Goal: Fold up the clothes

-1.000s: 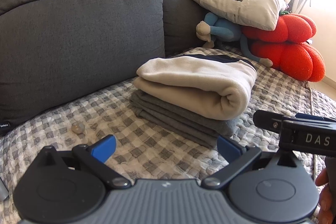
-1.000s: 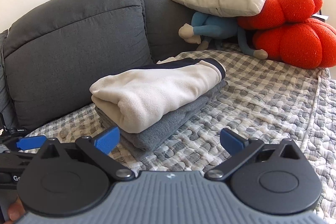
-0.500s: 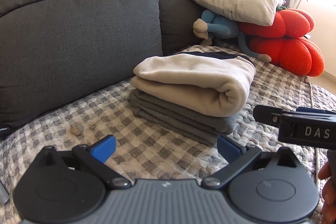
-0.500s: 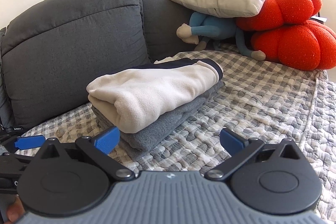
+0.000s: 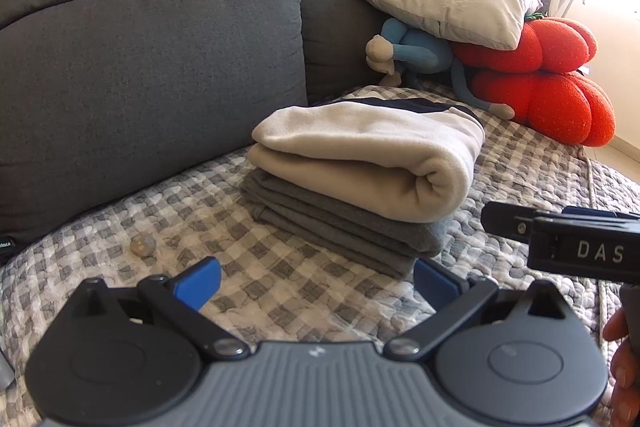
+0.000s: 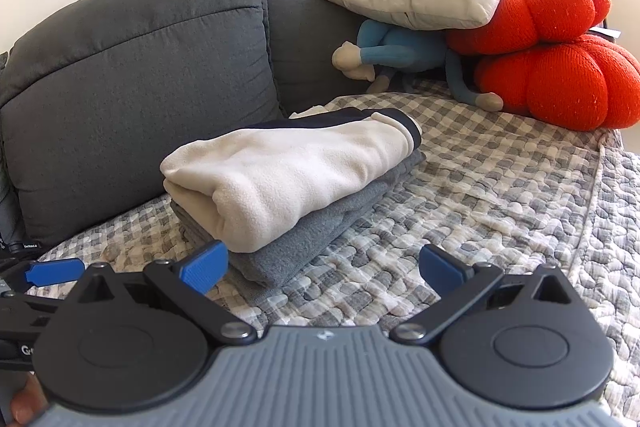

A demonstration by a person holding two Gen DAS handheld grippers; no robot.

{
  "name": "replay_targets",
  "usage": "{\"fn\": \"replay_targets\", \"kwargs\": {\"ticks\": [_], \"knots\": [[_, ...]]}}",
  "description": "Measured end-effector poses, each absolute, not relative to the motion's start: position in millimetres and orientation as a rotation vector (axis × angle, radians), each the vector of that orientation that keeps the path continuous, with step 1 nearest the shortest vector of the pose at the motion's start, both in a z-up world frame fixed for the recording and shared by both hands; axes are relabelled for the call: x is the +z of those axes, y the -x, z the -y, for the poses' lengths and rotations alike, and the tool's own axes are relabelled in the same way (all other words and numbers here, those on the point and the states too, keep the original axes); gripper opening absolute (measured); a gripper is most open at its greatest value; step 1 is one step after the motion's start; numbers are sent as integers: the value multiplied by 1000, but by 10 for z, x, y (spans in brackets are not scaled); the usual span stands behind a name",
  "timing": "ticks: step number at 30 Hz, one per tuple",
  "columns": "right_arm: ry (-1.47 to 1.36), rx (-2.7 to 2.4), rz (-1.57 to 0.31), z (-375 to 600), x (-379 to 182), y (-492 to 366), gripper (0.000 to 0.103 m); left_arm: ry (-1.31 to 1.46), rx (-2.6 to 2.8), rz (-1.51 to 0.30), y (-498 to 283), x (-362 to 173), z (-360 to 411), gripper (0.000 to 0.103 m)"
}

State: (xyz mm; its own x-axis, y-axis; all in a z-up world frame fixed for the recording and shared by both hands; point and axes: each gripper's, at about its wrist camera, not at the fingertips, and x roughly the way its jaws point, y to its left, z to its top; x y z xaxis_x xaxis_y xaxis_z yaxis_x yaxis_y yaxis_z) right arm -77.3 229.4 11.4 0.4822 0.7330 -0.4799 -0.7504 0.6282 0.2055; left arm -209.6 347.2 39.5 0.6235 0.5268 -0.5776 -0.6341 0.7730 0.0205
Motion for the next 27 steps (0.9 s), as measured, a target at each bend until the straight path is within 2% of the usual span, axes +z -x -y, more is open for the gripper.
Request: {"fn": "replay_targets", "kwargs": {"ticks": [27], "knots": [[57, 914, -573, -2327, 101, 794, 103, 179, 661, -601, 2090, 406, -3463, 102]]}}
